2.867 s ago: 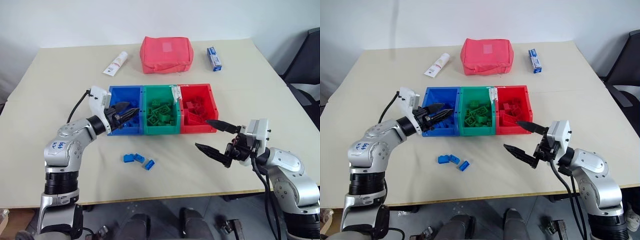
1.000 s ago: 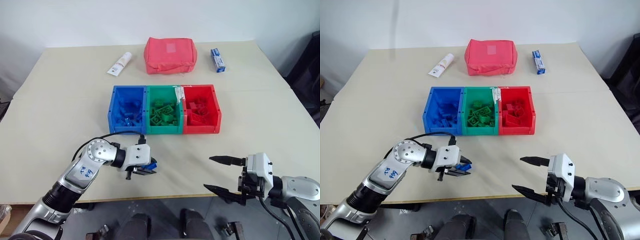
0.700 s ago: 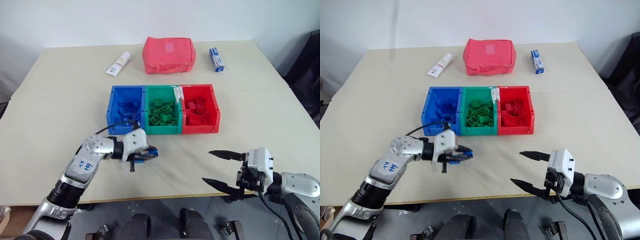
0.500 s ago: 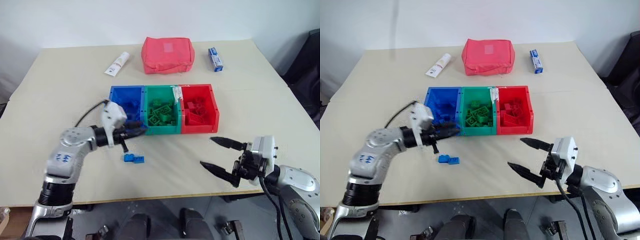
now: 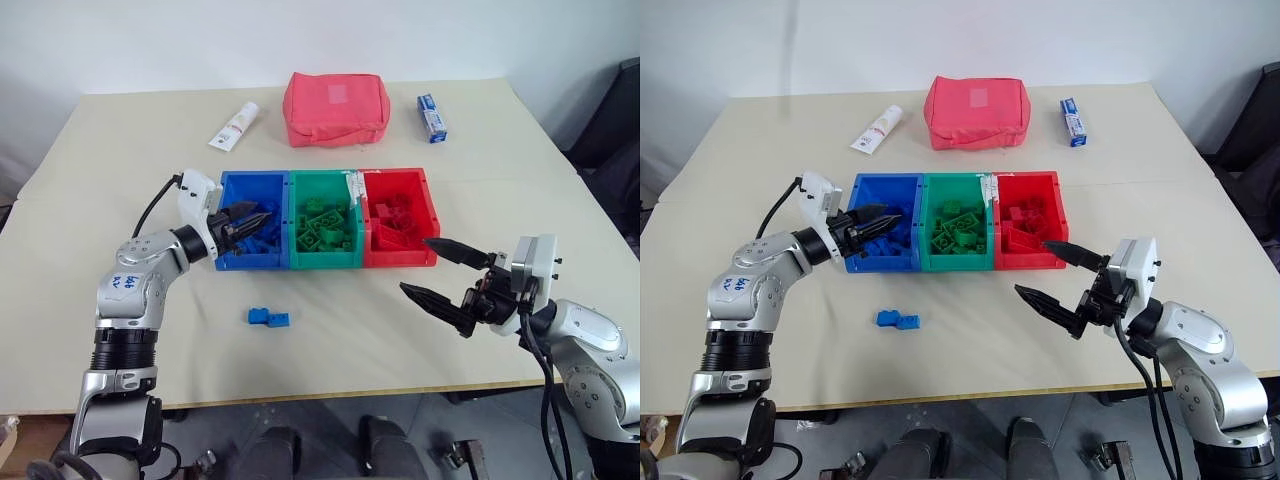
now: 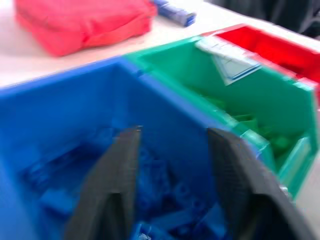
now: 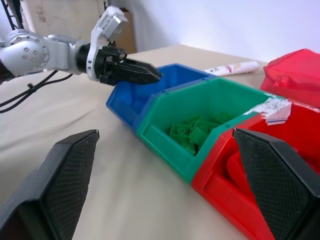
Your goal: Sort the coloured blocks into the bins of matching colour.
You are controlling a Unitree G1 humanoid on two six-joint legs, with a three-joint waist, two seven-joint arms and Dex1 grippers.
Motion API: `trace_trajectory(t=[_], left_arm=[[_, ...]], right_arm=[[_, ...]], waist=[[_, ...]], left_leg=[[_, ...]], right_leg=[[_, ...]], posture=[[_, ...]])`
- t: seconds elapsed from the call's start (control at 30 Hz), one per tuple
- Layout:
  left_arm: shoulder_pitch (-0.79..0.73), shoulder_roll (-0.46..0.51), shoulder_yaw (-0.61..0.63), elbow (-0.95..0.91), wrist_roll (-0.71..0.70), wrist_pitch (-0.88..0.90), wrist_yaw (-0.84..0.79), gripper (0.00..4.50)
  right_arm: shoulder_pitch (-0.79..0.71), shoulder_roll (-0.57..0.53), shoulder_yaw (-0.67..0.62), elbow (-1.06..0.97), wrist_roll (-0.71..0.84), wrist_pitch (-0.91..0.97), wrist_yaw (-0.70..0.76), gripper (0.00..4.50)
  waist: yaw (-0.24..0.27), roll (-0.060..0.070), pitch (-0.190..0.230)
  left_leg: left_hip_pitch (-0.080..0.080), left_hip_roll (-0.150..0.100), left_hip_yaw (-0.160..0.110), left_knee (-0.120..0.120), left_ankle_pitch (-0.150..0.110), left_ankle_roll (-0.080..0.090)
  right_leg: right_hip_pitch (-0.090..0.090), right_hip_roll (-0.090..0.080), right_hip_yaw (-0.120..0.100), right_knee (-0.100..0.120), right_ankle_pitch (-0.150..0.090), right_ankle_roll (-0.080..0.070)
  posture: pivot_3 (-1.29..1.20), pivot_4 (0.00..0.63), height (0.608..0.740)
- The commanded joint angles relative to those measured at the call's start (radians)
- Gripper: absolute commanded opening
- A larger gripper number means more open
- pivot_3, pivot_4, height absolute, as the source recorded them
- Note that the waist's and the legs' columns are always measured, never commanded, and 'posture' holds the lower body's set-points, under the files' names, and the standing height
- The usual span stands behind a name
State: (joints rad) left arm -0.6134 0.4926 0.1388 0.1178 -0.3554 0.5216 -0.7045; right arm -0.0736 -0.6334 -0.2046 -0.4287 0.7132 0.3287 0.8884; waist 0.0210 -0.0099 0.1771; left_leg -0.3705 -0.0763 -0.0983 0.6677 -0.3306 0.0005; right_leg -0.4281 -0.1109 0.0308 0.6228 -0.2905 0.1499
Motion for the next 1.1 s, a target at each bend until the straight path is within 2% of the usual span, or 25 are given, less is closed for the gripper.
trace_trajectory(t=[0.03,0.17,0.3,0.37,0.43,0.7,0.83,0.93,1.1], left_arm=[[0.017,0.046,0.032,-0.040,-0.007,-0.027,-0.012,3.35],[0.112,0.119,0.111,-0.116,-0.057,-0.092,-0.099,4.48],[0.275,0.223,0.200,-0.119,-0.075,-0.355,-0.320,4.48],[0.392,0.322,0.235,-0.049,-0.056,-0.411,-0.441,4.48],[0.468,0.376,0.259,-0.006,-0.066,-0.444,-0.510,4.48],[0.547,0.415,0.279,0.080,-0.048,-0.565,-0.556,4.48],[0.552,0.375,0.203,-0.113,-0.088,-0.532,-0.552,4.48],[0.529,0.358,0.070,-0.310,-0.089,-0.407,-0.504,4.48],[0.420,0.341,-0.190,-0.415,0.113,-0.265,-0.390,4.48]], right_arm=[[-0.010,-0.021,-0.018,-0.019,0.009,-0.006,0.026,4.50],[-0.008,-0.037,-0.009,-0.013,0.000,-0.010,0.058,4.50],[-0.018,-0.059,0.013,0.014,-0.021,-0.021,0.114,4.50],[-0.031,-0.078,0.048,0.045,-0.054,-0.045,0.179,4.50],[-0.049,-0.087,0.072,0.071,-0.074,-0.063,0.220,4.50],[-0.111,-0.104,0.141,0.151,-0.146,-0.124,0.342,4.50],[-0.121,-0.117,0.139,0.178,-0.157,-0.137,0.371,4.50],[-0.102,-0.132,0.126,0.183,-0.164,-0.134,0.378,4.50],[-0.058,-0.150,0.131,0.148,-0.169,-0.122,0.369,4.50]], waist=[[-0.002,0.000,0.000],[-0.009,0.000,0.000],[-0.016,0.000,0.000],[-0.024,0.000,0.000],[-0.026,0.001,0.000],[0.001,0.001,0.000],[0.003,0.000,0.000],[0.002,0.001,0.000],[0.002,0.001,0.000]], left_leg=[[0.000,0.000,0.000,0.000,0.000,0.000],[0.000,0.001,0.000,0.000,0.000,0.000],[0.000,0.001,0.000,-0.002,0.000,0.000],[0.001,0.001,0.001,-0.001,0.000,0.000],[0.002,0.001,0.002,-0.003,0.000,0.000],[0.001,0.000,0.000,-0.002,-0.001,0.001],[0.000,0.001,0.000,-0.002,-0.001,0.001],[0.000,0.001,0.000,-0.002,-0.001,0.001],[0.001,0.001,0.000,-0.002,-0.001,0.000]], right_leg=[[0.000,0.000,0.000,0.000,0.000,0.000],[0.000,0.000,0.001,0.000,0.000,0.000],[0.000,-0.001,0.000,-0.001,0.000,0.000],[0.000,-0.001,0.000,-0.002,0.000,0.000],[0.000,-0.001,0.001,-0.002,0.000,-0.001],[0.001,-0.002,-0.001,-0.002,0.000,-0.001],[0.001,-0.002,-0.001,-0.002,0.000,-0.001],[0.001,-0.002,0.000,-0.002,0.000,-0.001],[0.001,-0.001,0.000,-0.001,0.000,-0.001]], posture=[[0.00,0.150,0.740],[0.00,0.150,0.740],[0.00,0.150,0.740],[0.00,0.150,0.740],[0.00,0.150,0.740],[0.00,0.150,0.740],[0.00,0.150,0.740],[0.00,0.150,0.740],[0.00,0.150,0.740]])
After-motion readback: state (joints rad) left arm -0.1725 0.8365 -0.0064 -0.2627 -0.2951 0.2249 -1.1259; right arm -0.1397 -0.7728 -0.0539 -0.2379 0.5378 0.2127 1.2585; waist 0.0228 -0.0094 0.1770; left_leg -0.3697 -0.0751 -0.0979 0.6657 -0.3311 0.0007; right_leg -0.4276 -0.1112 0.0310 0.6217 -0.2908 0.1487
